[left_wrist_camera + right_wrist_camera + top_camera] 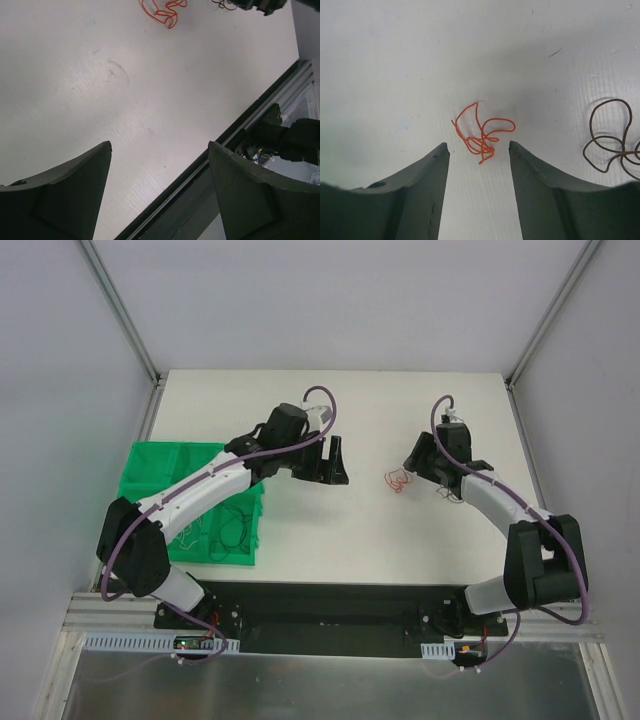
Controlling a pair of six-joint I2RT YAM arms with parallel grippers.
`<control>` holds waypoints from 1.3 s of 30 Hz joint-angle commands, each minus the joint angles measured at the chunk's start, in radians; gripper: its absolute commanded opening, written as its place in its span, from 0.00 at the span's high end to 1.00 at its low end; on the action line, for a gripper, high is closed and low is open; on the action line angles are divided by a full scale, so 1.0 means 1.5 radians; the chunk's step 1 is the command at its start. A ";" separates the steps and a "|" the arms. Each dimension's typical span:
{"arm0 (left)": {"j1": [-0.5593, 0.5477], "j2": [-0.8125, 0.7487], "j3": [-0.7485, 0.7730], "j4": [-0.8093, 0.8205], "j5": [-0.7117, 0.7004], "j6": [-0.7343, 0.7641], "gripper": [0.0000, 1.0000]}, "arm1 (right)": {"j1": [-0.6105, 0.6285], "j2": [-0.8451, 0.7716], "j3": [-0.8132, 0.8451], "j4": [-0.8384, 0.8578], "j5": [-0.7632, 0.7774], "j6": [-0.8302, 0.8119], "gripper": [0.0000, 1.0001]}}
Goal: Untangle the cables
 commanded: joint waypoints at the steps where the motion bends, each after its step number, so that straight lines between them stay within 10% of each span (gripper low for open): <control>1: -0.001 -0.030 -0.018 0.048 0.109 0.050 0.23 | -0.001 0.041 0.043 -0.029 0.009 0.013 0.48; 21: -0.002 -0.047 -0.046 0.085 0.178 0.026 0.14 | 0.060 0.138 0.070 -0.008 0.079 -0.044 0.55; 27: -0.002 -0.021 -0.041 0.085 0.197 0.023 0.19 | 0.082 0.125 0.062 0.002 0.077 -0.076 0.80; 39: -0.002 0.041 -0.033 0.105 0.290 -0.002 0.20 | 0.087 -0.103 -0.083 0.006 -0.204 -0.110 1.00</control>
